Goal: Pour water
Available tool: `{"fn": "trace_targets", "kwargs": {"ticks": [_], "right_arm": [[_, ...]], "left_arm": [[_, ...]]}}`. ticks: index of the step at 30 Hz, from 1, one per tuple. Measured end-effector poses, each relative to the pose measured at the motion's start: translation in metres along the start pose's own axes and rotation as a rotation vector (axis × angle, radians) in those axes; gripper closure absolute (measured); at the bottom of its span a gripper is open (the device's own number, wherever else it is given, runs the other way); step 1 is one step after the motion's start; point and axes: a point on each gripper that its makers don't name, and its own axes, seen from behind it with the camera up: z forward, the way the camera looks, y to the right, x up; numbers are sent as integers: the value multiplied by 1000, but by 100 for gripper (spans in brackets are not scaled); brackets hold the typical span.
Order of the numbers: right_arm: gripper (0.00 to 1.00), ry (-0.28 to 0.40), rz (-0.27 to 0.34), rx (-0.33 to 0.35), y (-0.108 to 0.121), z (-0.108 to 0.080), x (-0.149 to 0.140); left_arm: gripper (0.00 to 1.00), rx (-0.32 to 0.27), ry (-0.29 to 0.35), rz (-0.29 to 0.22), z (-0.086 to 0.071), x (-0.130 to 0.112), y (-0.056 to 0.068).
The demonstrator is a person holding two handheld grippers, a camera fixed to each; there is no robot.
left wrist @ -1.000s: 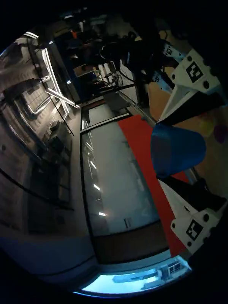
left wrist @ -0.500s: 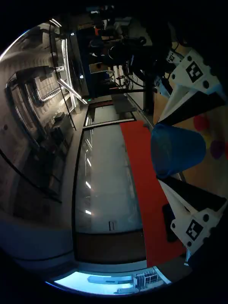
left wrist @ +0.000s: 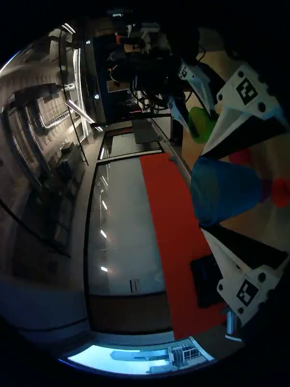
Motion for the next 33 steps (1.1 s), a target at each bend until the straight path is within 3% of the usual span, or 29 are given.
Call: {"fn": "trace_targets", "kwargs": {"ticks": [5, 13, 24, 33], "right_arm": [[8, -13, 3, -34, 12, -10, -4], [8, -30, 0, -78, 31, -25, -8], [8, -63, 7, -97, 39, -34, -21], [8, -137, 11, -95, 45, -42, -49]], "left_arm": [[10, 4, -18, -3, -9, -24, 4], [10, -21, -48, 19, -18, -55, 22], [10, -46, -92, 11, -18, -81, 31], [10, -82, -161, 10, -16, -119, 50]]}}
